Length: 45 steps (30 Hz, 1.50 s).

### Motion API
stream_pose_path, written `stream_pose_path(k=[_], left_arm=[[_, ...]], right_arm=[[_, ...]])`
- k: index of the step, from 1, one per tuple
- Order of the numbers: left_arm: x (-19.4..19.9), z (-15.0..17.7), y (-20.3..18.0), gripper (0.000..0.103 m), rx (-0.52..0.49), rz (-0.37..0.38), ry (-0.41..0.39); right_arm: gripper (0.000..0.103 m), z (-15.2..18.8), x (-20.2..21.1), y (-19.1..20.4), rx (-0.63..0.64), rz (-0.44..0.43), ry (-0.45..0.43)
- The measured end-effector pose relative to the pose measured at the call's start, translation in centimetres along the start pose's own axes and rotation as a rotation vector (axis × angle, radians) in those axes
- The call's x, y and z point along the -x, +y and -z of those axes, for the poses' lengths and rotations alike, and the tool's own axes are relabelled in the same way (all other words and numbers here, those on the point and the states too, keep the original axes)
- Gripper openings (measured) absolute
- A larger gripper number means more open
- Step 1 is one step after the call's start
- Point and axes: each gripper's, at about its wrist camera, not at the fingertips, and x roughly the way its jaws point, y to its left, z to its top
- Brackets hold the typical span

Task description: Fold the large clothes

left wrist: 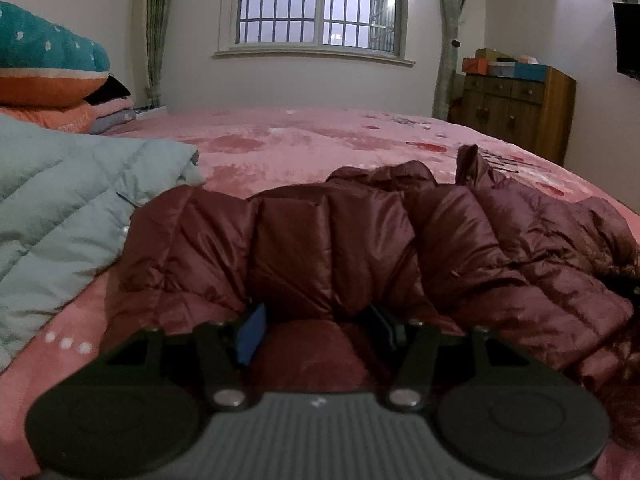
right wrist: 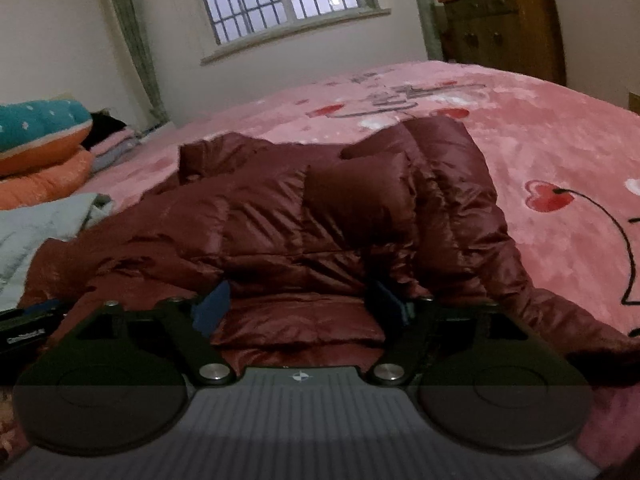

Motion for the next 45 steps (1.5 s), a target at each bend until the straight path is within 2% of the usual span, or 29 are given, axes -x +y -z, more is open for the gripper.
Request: stream_pose_path(k=[3, 5, 8, 14, 17, 23, 31, 33, 37, 41, 45], left_arm=[[1.8, -0.7, 0.4, 0.062, 0.057, -0.001, -0.001], [3.7, -0.9, 0.3, 0.064, 0.107, 0.03, -0.045], [5.2, -1.3, -1.4, 0.067, 0.098, 0.083, -0.073], [3.4, -2.4, -6.1, 0.067, 0.075, 0.173, -0.02], [1.6, -1.5, -7.8, 0.07, 0.02, 0.146, 0.015], [1.2, 0.9, -8.0, 0.075, 0.001, 0.129, -0.031], [1.6, -0.3, -7.8, 0.077, 0.005, 0.12, -0.002], [2.9, -1.0, -7.1, 0.077, 0.016, 0.115, 0.023], [7.9, -1.4, -5.0, 0.077, 0.056, 0.099, 0.007], [12.8, -0.6, -2.8, 0.077, 0.094, 0.076, 0.027], [17.1, 0.9, -1.3, 0.077, 0.08, 0.046, 0.054]], right_arm=[[0.101, 0.0, 1.9, -0.1, -0.029, 0.003, -0.031], [0.103, -0.1, 3.4, 0.0, -0.033, 0.026, -0.054], [0.103, -0.1, 5.1, 0.2, -0.008, 0.08, -0.086], [0.103, 0.4, 5.7, -0.9, -0.042, 0.043, -0.069], [0.103, 0.7, 4.7, -1.0, -0.043, 0.068, -0.036], [0.103, 1.3, 3.5, -1.8, -0.058, 0.081, -0.008], [0.103, 1.5, 4.0, -2.1, -0.078, 0.068, -0.029], [0.103, 1.4, 5.3, -2.2, -0.096, 0.061, -0.038], [0.103, 1.0, 9.0, -1.9, -0.085, 0.043, -0.054], [0.103, 1.6, 13.6, -1.9, -0.071, 0.037, -0.066], [0.103, 3.3, 18.0, -1.4, -0.015, 0.051, -0.075]])
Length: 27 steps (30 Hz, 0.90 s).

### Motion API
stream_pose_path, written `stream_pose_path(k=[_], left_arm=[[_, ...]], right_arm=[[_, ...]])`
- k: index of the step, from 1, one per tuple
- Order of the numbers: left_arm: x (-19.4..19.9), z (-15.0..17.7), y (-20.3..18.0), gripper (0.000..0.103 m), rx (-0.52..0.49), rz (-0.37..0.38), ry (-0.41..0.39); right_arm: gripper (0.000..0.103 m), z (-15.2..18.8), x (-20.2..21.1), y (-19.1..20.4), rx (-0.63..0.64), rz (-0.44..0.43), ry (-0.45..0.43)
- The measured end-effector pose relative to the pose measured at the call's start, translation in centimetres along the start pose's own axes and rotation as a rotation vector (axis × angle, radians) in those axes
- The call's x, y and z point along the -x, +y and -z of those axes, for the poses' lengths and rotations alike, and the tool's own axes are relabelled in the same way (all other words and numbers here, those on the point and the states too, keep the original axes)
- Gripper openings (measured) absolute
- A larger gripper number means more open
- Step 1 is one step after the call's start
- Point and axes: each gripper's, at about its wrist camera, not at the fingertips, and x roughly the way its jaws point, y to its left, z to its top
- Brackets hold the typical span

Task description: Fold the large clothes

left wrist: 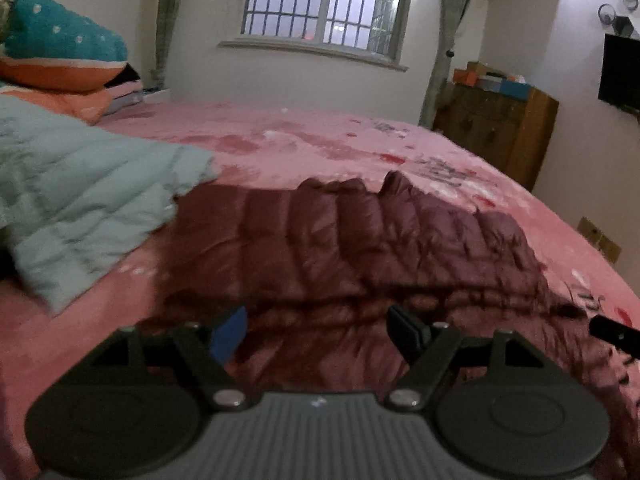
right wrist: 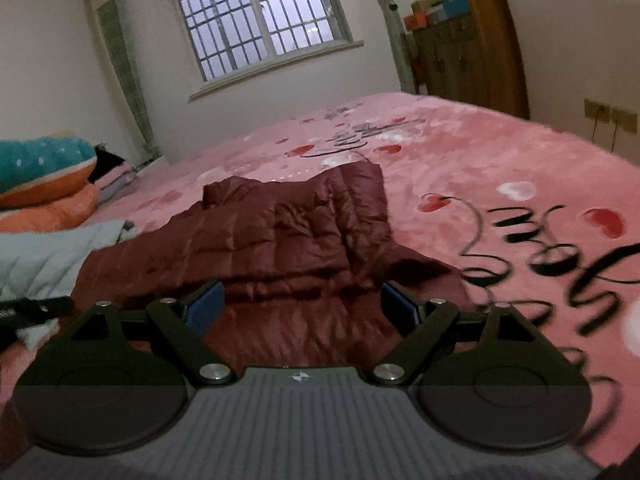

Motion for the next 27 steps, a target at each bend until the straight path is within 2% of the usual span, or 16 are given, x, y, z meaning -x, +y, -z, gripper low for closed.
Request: stream_pose_path(k=[7, 12, 16, 18, 21, 27], left_arm=[[6.0, 2.6, 1.8, 0.077, -0.026, -0.011, 0.032], [9.0, 4.8, 3.9, 0.077, 0.006, -0.015, 0.049], [10.1, 6.4, 5.3, 0.077, 0.001, -0.029, 0.072], [10.3, 7.3, 5.9, 0.077, -0.007, -0.043, 0.077], [10.3, 8.4, 6.8, 0.077, -0.004, -0.043, 0.105], [10.0, 10.6, 7.7, 0.077, 0.0, 0.008, 0.161]], right_arm=[[0.103, 2.1, 5.4, -1.3, -0.008, 0.033, 0.021], [0.103, 2.9, 8.1, -2.7, -0.016, 0.08, 0.029], [0.103, 3.2, 10.2, -5.1, -0.049, 0.124, 0.088], [0.103, 3.5, 10.6, -6.2, -0.088, 0.114, 0.127], [0.103, 3.9, 10.8, -8.1, -0.178, 0.051, 0.214], [0.103, 5.2, 10.2, -9.6, -0.307, -0.014, 0.254]])
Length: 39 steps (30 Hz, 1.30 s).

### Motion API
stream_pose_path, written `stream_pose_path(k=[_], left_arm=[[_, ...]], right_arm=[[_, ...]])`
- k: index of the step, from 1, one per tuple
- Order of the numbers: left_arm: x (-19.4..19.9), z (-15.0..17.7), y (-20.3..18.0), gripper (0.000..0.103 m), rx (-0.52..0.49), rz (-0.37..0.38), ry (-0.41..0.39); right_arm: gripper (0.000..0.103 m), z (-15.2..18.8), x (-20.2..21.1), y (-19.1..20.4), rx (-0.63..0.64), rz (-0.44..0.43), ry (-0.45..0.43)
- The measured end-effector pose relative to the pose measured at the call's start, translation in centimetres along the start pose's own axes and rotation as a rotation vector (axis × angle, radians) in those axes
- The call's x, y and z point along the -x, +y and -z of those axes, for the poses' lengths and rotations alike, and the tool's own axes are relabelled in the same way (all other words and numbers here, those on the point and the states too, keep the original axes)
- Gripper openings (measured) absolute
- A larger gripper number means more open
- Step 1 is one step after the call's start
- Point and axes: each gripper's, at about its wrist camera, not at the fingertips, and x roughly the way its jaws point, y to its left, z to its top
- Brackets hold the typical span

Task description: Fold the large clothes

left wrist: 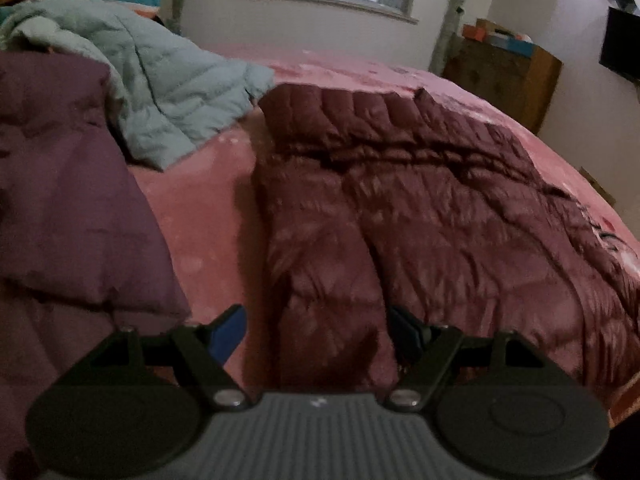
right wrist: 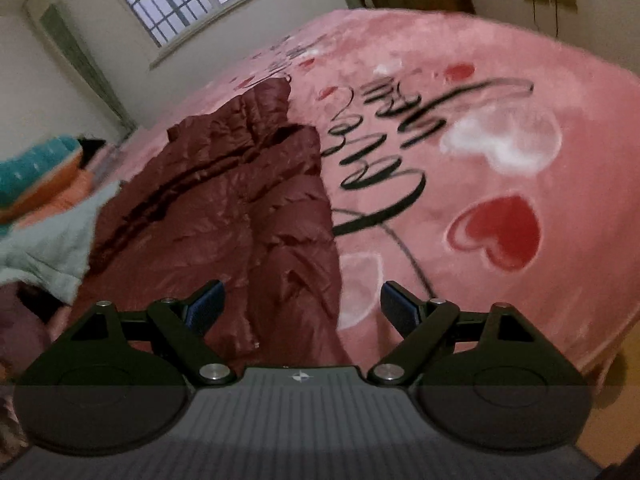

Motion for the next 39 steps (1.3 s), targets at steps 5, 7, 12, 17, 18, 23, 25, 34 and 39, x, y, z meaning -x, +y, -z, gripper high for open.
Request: stream_pose_path(k=[5, 7, 12, 17, 18, 23, 25, 34, 39], left_arm=[[-0.3, 0.9, 0.5, 0.077, -0.006, 0.011, 0.013], [-0.6, 1.2, 0.8, 0.077, 0.007, 0.025, 0.026], [-0.9, 1.4, 1.3, 0.078, 0.038, 0.053, 0.046], [-1.2, 1.7, 1.6, 0.087, 0.052, 0.075, 0.073], [-1.2, 1.8, 1.6, 0.091, 0.055, 0.083, 0.081], [-1.4, 1.8, 1.7, 0.091, 0.078, 0.1, 0.085], [-1.3, 1.8, 1.9, 0.092, 0.103, 0.127, 0.088], [-1.1, 2.1, 0.6, 0.063, 0.05, 0.183, 0.085], [-0.9, 2.1, 0.6, 0.037, 0.054, 0.221, 0.082]], right_arm=[[0.102, 0.6, -0.6, 0.3, -0.027, -0.042, 0.061], [0.103, 0.6, -1.1, 0.6, -0.015, -0.036, 0.097], [0.103, 0.9, -1.9, 1.9, 0.047, -0.044, 0.155], [0.101, 0.9, -2.5, 1.9, 0.057, -0.061, 0.19], [0.101, 0.9, -2.4, 1.8, 0.052, -0.071, 0.201], [0.101, 1.1, -2.4, 1.9, 0.047, -0.081, 0.214], [0.1, 1.2, -2.4, 2.1, 0.057, -0.082, 0.22], [0.075, 1.2, -2.3, 1.8, 0.042, -0.051, 0.211], [0.049, 1.4, -2.0, 1.4, 0.005, -0.038, 0.212]])
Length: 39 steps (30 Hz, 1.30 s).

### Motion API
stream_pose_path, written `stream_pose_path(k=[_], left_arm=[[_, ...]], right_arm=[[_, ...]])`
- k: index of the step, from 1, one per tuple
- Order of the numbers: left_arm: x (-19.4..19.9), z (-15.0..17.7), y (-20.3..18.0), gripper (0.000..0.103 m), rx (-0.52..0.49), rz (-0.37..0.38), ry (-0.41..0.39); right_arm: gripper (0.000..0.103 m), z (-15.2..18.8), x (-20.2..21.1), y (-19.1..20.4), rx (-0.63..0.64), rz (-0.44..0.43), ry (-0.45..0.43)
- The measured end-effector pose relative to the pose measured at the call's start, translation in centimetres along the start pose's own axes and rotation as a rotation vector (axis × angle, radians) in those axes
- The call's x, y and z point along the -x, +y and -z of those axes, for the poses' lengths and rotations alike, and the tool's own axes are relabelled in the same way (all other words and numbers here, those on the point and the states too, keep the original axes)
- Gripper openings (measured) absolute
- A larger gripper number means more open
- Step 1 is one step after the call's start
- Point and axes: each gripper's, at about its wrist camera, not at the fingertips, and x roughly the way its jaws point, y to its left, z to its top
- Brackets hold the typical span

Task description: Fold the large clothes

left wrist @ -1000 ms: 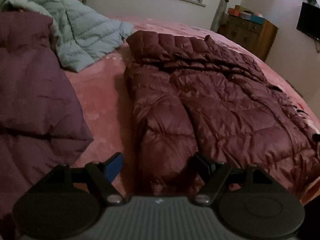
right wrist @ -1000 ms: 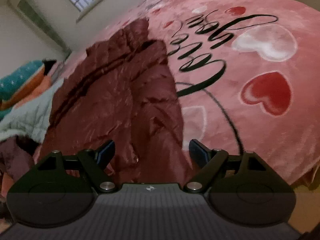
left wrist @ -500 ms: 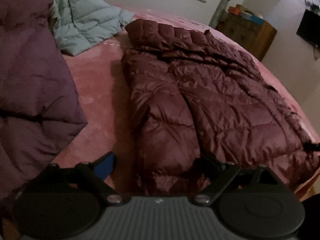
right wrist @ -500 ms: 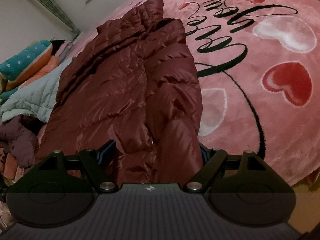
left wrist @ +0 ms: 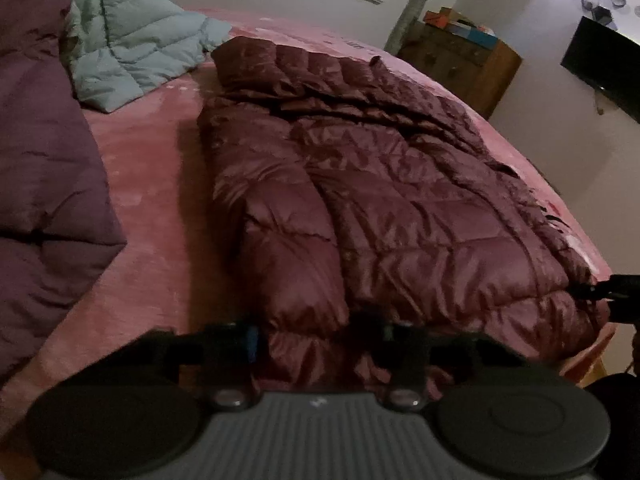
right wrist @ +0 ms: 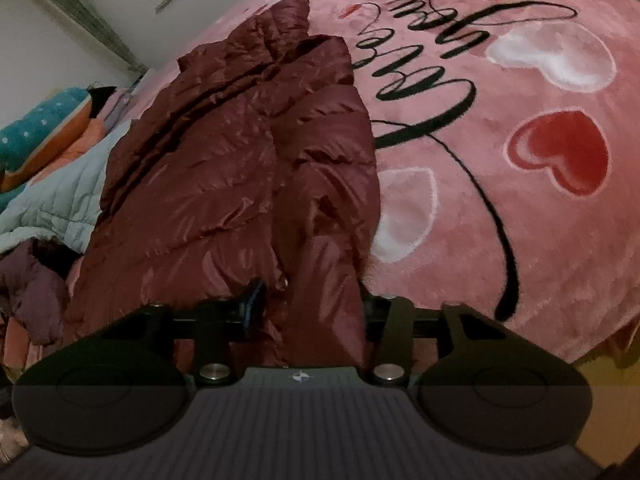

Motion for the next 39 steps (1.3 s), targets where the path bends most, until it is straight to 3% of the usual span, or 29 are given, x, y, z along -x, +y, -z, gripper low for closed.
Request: stream_pose_path(k=[7, 9, 10, 11, 12, 18, 23, 32, 39], left_arm=[[0.1, -0.3, -0.2, 0.013, 0.03, 0.047, 0.0], [0.4, -0.5, -0.3, 0.011, 0.037, 0.062, -0.005], [0.7, -0.6, -0.3, 0.011, 0.039, 0.07, -0.012], [0.9, -0.6, -0.4, 0.01, 0.04, 0.08, -0.018], [1.1, -0.7, -0.4, 0.01, 0.041, 0.089, -0.022], [2.3, -1.3, -0.5, 0.008, 0.055, 0.176, -0.054], [3.4, -2.0, -0.2, 0.008, 0.086, 0.234, -0.078], [6.6, -3.2, 1.6, 0.007, 0.257, 0.43, -0.15], [9.2, -3.7, 1.2, 0.006, 0.273, 0.502, -0.199]], right_arm=[[0.044, 0.3, -0.2, 0.1, -0.049, -0.019, 0.031], [0.04, 0.4, -0.1, -0.6, -0.106, -0.057, 0.025], [0.035, 0.6, 0.2, -1.0, -0.136, -0.082, 0.016], [0.023, 0.8, 0.4, -1.3, -0.158, -0.104, 0.004], [0.019, 1.0, 0.8, -1.3, -0.164, -0.116, -0.013], [0.015, 2.1, 2.4, 1.2, -0.074, -0.115, -0.075], [0.013, 2.6, 3.5, 1.2, -0.096, -0.165, -0.108], [0.012, 4.5, 7.1, -0.8, -0.227, -0.397, -0.169], [0.012, 5.8, 9.8, 0.1, -0.318, -0.61, -0.209]])
